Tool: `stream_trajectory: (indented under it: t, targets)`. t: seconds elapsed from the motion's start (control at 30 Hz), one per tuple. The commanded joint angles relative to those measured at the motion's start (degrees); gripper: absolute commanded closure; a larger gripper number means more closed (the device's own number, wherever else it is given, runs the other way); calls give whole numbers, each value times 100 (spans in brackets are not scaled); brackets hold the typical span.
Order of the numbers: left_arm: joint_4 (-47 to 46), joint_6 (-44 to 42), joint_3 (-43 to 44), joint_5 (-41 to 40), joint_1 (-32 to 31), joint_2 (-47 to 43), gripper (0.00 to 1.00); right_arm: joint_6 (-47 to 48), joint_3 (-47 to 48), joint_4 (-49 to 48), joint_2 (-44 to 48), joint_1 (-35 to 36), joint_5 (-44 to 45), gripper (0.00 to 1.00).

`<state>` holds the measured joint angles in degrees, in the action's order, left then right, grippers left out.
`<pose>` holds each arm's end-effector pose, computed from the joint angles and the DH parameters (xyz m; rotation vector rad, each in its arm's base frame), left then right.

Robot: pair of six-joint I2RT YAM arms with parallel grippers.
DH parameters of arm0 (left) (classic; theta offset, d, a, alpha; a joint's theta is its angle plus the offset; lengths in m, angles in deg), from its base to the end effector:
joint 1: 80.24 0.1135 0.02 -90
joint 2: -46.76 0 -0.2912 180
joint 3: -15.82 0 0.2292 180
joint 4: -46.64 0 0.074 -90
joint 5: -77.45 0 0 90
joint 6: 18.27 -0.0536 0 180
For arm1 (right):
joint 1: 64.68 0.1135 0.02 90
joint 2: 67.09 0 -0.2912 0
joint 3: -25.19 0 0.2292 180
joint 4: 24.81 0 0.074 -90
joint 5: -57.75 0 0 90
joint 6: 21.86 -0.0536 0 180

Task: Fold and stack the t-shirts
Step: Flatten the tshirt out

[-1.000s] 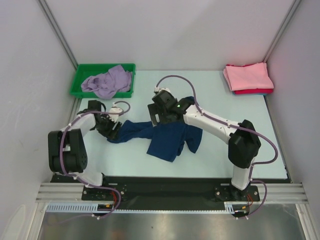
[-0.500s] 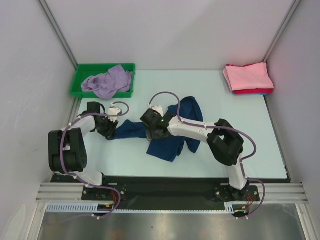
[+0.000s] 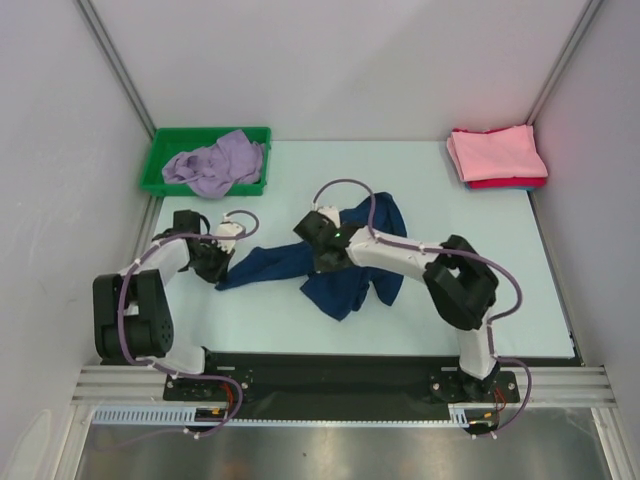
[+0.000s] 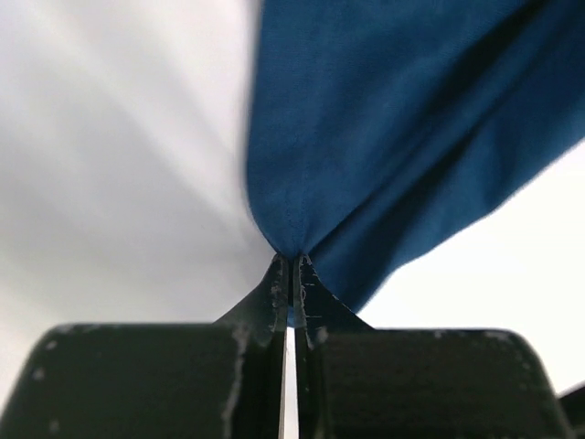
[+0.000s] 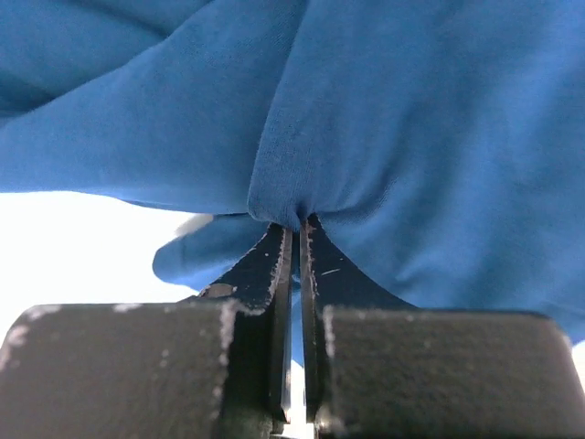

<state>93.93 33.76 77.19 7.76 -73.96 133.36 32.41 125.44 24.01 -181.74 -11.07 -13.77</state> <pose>0.2479 0.0086 0.1880 0.8128 2.5900 -0.2931 0.2627 0.3278 0.2097 -0.3028 2.5687 0.1335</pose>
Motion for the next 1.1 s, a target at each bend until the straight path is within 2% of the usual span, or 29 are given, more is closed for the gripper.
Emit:
stream_trajectory:
  t: [0.0,0.13,0.23,0.37,0.43,0.47,0.53,0.63,0.77,0.87,0.93,1.0,1.03,1.07]
  targets:
    - [540,-26,135,140,40,-477,100,153,0,-52,1163,-324,-168,100]
    - [1023,18,653,78,57,-706,100,416,-17,273,1971,-929,-809,100]
    - [1489,159,1268,262,66,-759,100,802,-9,344,2499,-1378,-1372,90]
    - [1963,361,2006,657,66,-909,100,1120,-52,537,2930,-1844,-1795,87]
    - [2218,396,2419,868,57,-935,100,1243,-279,564,3185,-2055,-2163,78]
    - [2298,370,2508,930,57,-961,100,1287,-281,564,3281,-2099,-2260,82]
    - [2404,309,2561,1106,40,-1075,100,1209,-658,730,3606,-2231,-2104,100]
    - [2501,63,2220,1028,39,-1207,100,1033,-1474,959,4254,-2572,-1857,100]
    - [2571,-131,1710,799,31,-1304,100,708,-2713,881,5282,-3231,-2022,100]
    - [2650,-210,1349,711,31,-1383,100,637,-3304,540,5672,-3269,-2277,100]
    - [2738,-263,1147,711,31,-1436,100,550,-3418,354,5673,-3155,-2262,88]
    - [2721,-289,937,579,40,-1559,100,497,-3323,274,5489,-2673,-1859,63]
    - [2686,-289,866,492,57,-1594,100,427,-3244,300,5384,-2427,-1100,53]
    - [2581,-263,795,413,75,-1629,100,365,-3017,283,5235,-2207,-805,48]
